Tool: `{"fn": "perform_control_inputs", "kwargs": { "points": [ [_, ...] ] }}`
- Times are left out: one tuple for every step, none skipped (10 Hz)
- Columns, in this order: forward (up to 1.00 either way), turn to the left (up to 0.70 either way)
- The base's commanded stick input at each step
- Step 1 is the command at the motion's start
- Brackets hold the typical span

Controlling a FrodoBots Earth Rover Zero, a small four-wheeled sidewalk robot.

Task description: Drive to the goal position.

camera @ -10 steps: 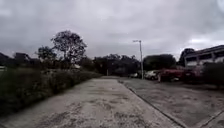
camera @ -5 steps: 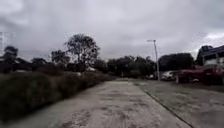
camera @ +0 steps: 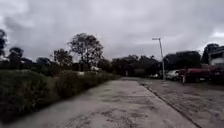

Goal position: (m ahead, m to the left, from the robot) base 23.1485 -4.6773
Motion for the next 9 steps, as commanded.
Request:
{"fn": "perform_control_inputs", "kwargs": {
  "points": [
    [0.5, 0.0],
    [0.5, 0.0],
    [0.5, 0.0],
    [0.5, 0.0],
    [0.5, 0.0],
    [0.5, 0.0],
    [0.5, 0.0],
    [0.5, 0.0],
    [0.5, 0.0]
  ]
}}
